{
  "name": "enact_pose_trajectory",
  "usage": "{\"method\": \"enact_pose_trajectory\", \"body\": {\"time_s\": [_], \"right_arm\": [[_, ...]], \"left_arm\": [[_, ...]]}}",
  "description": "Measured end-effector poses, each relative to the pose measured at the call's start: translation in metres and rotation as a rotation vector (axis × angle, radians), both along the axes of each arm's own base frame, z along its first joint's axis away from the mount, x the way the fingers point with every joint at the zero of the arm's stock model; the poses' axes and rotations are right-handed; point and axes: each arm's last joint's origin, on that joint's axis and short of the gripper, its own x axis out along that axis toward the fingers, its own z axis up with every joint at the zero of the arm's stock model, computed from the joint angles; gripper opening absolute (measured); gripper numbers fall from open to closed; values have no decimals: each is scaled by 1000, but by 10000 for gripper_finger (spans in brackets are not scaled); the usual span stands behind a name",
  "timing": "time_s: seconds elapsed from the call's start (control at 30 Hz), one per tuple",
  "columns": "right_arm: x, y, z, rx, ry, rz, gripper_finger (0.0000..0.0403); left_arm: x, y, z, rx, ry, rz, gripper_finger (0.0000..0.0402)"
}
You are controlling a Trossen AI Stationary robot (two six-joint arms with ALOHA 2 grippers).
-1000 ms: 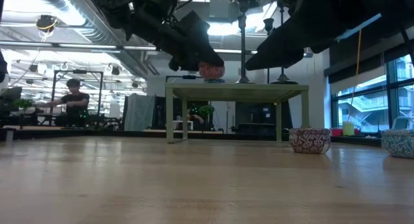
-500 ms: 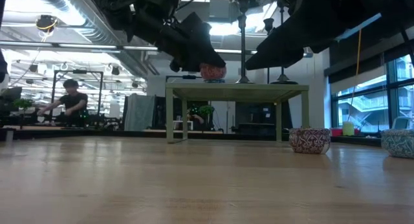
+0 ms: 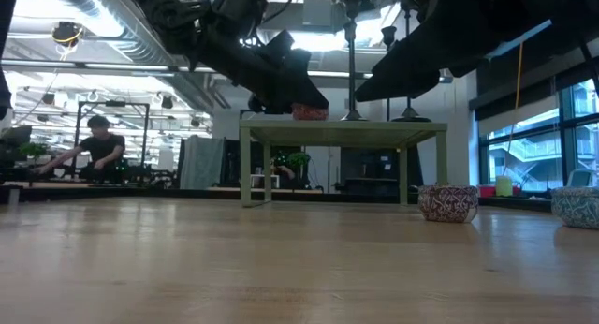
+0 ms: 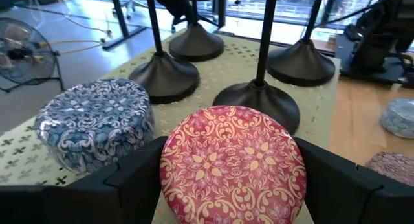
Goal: Pick & Place candle stick holders
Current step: Put the red scented candle on the shelf, then put the brown scented candle on the shelf
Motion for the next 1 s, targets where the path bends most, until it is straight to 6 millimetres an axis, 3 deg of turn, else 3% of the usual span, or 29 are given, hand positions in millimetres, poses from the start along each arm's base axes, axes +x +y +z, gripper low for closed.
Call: {"method": "enact_pose_trajectory", "body": {"time_s": [0.73,1.0], "right_arm": [[0,0,0,25,2,-14,305],[0,0,0,22,4,-13,305]], "left_arm": [[-3,12,5,-72,-67,-83,342],[-14,9,38,-37,-195,-77,340]]}}
